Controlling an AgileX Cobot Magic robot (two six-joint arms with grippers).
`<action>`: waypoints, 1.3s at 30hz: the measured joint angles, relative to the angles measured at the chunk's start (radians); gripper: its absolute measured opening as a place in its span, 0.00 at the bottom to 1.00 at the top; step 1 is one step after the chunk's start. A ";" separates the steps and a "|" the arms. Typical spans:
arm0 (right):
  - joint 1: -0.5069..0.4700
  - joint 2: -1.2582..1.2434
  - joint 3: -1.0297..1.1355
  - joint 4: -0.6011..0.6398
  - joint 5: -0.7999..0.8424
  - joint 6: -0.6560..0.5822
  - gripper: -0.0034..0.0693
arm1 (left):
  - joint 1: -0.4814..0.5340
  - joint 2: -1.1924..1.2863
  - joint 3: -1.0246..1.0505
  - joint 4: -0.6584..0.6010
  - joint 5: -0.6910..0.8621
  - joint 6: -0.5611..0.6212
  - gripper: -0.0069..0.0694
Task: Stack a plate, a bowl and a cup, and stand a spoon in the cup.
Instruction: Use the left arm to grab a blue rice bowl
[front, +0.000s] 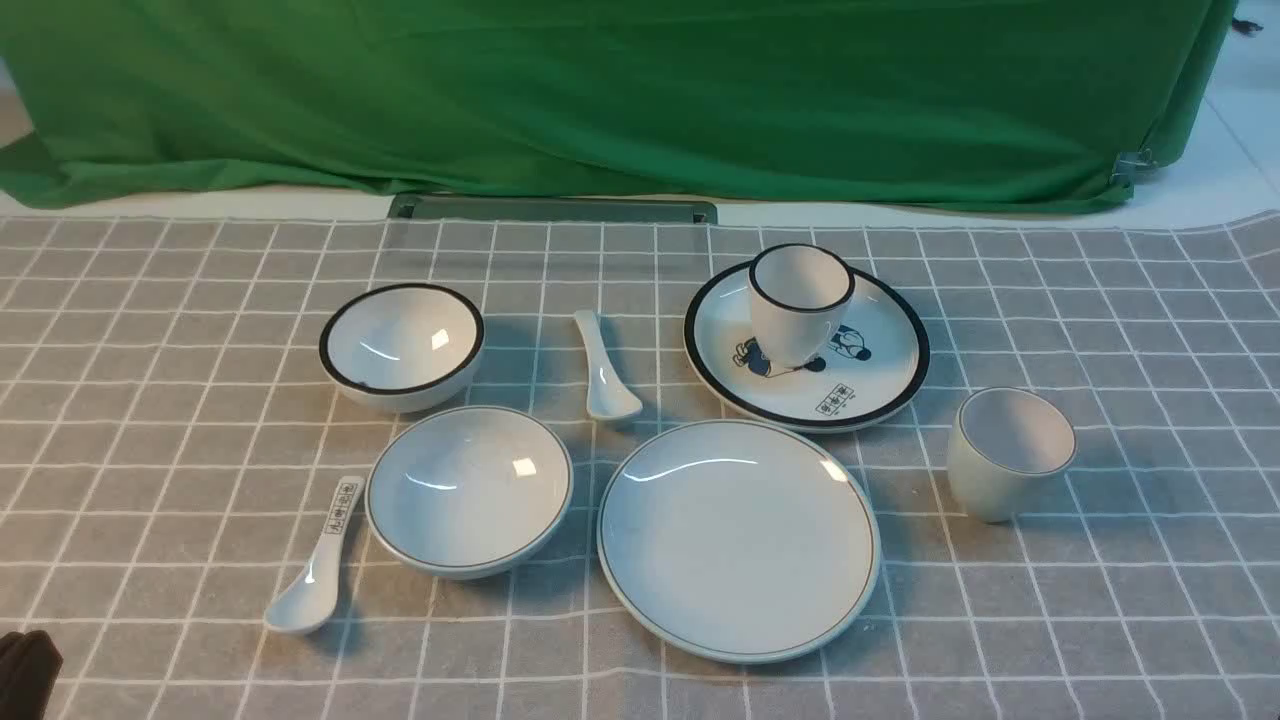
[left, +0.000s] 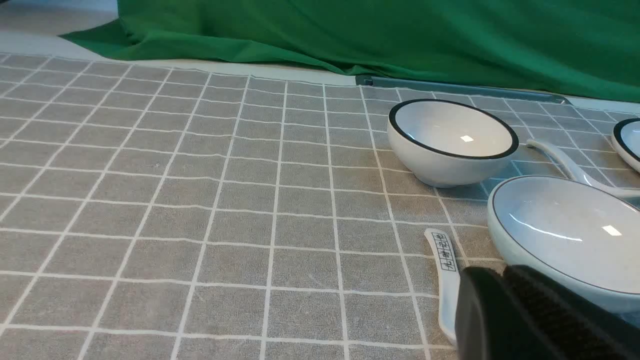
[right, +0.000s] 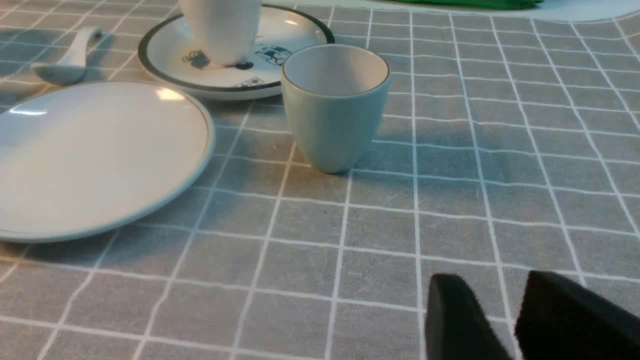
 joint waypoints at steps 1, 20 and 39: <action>0.000 0.000 0.000 0.000 0.000 0.000 0.38 | 0.000 0.000 0.000 0.000 0.000 0.000 0.11; 0.000 0.000 0.000 0.000 0.000 0.000 0.38 | 0.000 0.000 0.000 0.000 0.001 0.000 0.11; 0.000 0.000 0.000 0.000 0.000 0.000 0.38 | 0.000 0.000 0.000 -0.364 -0.352 -0.359 0.11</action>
